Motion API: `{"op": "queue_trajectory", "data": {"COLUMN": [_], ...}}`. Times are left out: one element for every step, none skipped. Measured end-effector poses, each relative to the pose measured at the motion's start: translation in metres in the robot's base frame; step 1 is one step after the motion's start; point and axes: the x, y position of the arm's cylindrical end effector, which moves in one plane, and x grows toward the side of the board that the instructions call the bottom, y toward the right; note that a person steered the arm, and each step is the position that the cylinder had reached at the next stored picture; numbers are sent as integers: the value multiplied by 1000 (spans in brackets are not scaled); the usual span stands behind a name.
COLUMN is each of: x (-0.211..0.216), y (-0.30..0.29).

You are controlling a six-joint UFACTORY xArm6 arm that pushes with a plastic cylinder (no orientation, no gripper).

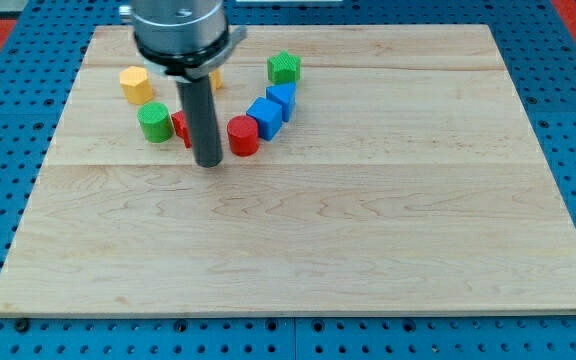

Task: Push the red star into the heart

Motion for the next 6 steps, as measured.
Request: {"op": "queue_trajectory", "data": {"x": [-3, -32, -60, -74, -105, -134], "y": [-5, 3, 3, 4, 15, 26]}}
